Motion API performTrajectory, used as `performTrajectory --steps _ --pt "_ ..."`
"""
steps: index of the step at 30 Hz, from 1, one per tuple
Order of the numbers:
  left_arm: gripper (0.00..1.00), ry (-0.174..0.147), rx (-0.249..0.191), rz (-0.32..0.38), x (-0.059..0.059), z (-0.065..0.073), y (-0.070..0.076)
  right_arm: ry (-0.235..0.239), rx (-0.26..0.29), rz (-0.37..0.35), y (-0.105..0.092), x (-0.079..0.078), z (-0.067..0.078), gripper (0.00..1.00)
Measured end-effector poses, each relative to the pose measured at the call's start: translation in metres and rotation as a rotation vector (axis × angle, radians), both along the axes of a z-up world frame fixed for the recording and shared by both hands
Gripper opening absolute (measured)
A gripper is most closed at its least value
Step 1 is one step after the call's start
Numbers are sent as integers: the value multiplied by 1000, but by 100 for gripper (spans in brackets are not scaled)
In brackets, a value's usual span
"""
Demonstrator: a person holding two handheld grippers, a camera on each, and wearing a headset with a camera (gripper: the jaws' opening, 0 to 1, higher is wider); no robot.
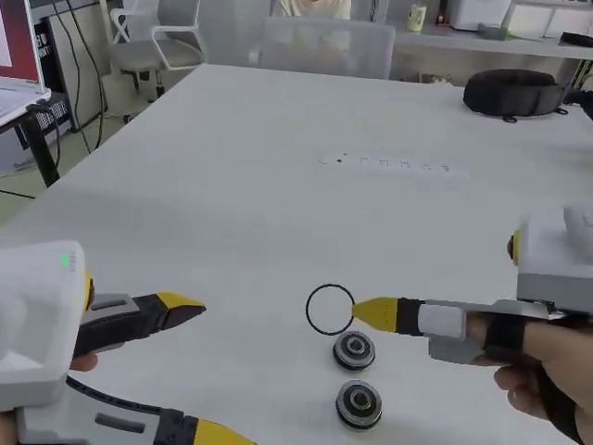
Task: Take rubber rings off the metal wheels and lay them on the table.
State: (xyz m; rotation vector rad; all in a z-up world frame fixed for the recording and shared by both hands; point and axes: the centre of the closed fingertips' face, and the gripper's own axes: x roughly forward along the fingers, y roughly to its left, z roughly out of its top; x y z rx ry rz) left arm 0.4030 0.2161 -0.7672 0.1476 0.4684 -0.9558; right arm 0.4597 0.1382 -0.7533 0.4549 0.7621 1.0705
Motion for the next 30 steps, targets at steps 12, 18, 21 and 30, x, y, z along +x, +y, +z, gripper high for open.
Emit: performTrajectory --steps 12,18,21,30 --pt "84 2 6 -4 -1 -1 -1 18 -6 31 29 -3 0 0" --pt "84 7 5 -5 -1 -1 -1 38 -25 45 44 -5 -6 0" --pt "84 13 5 -8 -2 -2 -1 87 -3 18 50 -3 -7 0" --pt "84 15 13 -9 -2 -4 -1 52 -125 74 43 -9 -41 0"
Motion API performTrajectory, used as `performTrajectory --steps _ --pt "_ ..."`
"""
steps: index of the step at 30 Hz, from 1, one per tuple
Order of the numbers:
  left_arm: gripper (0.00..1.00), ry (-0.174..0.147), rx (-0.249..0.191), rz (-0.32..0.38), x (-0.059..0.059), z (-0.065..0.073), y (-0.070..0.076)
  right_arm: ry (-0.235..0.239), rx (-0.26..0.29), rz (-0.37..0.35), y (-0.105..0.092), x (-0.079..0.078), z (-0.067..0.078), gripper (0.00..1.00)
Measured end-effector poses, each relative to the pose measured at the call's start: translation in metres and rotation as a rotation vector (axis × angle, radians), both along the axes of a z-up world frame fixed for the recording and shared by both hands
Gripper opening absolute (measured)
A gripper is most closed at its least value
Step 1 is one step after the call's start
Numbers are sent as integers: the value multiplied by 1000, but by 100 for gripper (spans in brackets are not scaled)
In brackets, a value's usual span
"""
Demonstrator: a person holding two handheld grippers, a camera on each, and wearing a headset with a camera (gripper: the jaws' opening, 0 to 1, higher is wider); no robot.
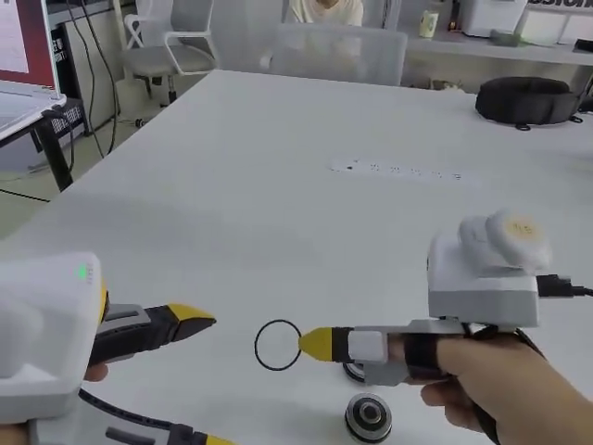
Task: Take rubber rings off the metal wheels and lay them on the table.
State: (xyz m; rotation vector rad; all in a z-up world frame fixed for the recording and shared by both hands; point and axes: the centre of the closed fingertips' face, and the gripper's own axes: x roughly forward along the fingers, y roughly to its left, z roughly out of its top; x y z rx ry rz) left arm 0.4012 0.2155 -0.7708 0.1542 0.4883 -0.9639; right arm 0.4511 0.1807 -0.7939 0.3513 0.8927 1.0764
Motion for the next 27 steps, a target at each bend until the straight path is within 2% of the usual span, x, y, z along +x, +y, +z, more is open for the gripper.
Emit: performTrajectory --steps 8,15,18,22,27 --pt "83 -2 -3 10 1 1 1 12 -53 15 -6 -1 -19 0" --pt "83 -3 -5 18 2 1 2 -27 -144 55 -7 -7 -37 0" --pt "83 -1 -4 17 2 0 2 -61 -185 57 -9 -5 -43 0" --pt "83 -1 -9 22 2 1 2 -73 -192 51 -10 -3 -44 0" --pt "82 4 -14 25 3 1 3 -83 -220 85 -8 -8 -50 0"
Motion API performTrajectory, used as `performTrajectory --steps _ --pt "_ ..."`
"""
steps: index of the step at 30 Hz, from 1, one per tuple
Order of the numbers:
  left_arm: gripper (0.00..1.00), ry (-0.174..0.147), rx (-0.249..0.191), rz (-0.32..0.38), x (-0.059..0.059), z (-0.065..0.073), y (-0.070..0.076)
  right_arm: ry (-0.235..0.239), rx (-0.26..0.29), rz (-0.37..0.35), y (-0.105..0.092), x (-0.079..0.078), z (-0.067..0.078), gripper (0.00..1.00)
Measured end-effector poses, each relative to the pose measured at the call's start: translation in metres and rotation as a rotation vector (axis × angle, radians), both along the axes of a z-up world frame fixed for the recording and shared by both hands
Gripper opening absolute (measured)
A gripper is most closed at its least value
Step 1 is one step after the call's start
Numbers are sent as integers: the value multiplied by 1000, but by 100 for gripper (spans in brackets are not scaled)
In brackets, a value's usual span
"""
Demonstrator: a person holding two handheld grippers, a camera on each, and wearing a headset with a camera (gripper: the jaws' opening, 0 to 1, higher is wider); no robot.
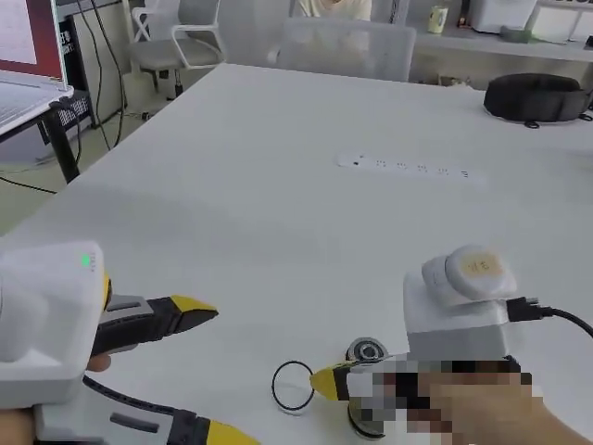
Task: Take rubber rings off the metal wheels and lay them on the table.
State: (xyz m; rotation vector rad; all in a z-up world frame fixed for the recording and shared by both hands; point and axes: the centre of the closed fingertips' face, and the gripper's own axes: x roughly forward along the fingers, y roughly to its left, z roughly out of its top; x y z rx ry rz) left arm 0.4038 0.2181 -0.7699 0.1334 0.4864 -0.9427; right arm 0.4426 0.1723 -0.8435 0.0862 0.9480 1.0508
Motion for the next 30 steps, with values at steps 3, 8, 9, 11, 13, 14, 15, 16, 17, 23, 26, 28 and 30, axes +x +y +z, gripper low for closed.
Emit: performTrajectory --steps 3,8,9,11,13,14,15,16,17,23,26,28,30 --pt "82 0 -1 3 0 0 0 -29 -6 16 1 0 0 0" --pt "82 1 -1 8 1 0 1 -49 -18 35 2 -1 -1 0" --pt "81 3 1 8 0 0 1 -58 -24 35 2 0 -1 0" --pt "81 6 4 8 0 -1 1 -71 -30 41 2 1 -2 0" --pt "81 3 5 10 0 -1 1 -70 -30 43 2 0 -2 0" --pt "81 3 4 11 0 0 1 -71 -30 45 2 0 -2 0" --pt "81 4 3 11 0 0 1 -74 -32 50 2 0 -3 1" --pt "81 5 2 12 0 -1 1 -88 -40 57 2 0 -3 2" --pt "81 5 3 12 0 -1 1 -102 -49 62 2 1 -3 2" --pt "81 9 2 12 0 -1 1 -121 -67 77 1 1 -5 4" --pt "81 8 2 12 0 -1 1 -125 -73 81 0 2 -5 4" --pt "81 8 1 11 0 0 1 -124 -74 78 -1 3 -5 5" --pt "81 10 1 10 -1 -1 1 -128 -77 77 -2 4 -4 6"
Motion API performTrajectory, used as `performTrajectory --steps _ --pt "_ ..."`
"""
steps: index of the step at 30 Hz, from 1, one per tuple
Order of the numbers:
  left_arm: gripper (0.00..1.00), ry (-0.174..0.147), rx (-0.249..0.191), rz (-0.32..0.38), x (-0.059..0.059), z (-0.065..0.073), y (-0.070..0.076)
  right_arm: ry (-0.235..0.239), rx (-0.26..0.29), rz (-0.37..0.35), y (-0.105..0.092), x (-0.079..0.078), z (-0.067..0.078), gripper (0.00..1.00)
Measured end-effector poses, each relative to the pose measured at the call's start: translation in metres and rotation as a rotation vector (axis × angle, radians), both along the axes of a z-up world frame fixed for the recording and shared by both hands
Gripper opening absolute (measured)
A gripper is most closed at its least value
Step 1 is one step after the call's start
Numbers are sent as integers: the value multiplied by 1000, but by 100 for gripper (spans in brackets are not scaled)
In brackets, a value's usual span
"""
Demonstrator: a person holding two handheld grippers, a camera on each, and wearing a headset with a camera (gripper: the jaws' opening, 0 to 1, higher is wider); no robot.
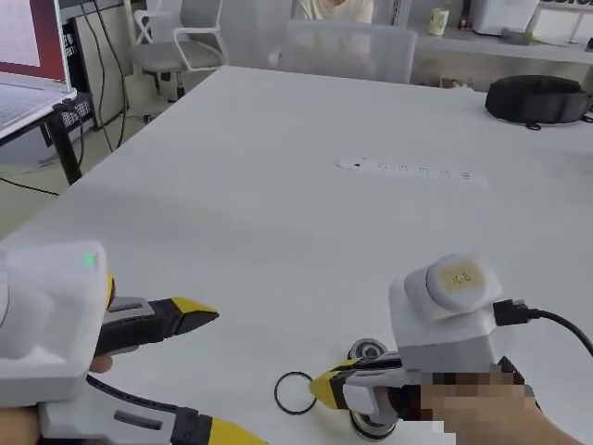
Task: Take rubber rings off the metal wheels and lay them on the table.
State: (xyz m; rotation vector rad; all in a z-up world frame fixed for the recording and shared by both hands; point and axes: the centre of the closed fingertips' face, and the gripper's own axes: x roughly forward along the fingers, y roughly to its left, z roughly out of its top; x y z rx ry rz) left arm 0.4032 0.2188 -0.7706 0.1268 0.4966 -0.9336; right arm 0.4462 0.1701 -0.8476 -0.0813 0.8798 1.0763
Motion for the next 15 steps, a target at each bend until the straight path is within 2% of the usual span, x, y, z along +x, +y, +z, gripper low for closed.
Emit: performTrajectory --steps 9,15 --pt "81 -2 -2 0 0 0 0 -26 22 8 0 1 13 6" --pt "81 1 2 -5 -1 0 0 -56 52 37 2 0 29 6"
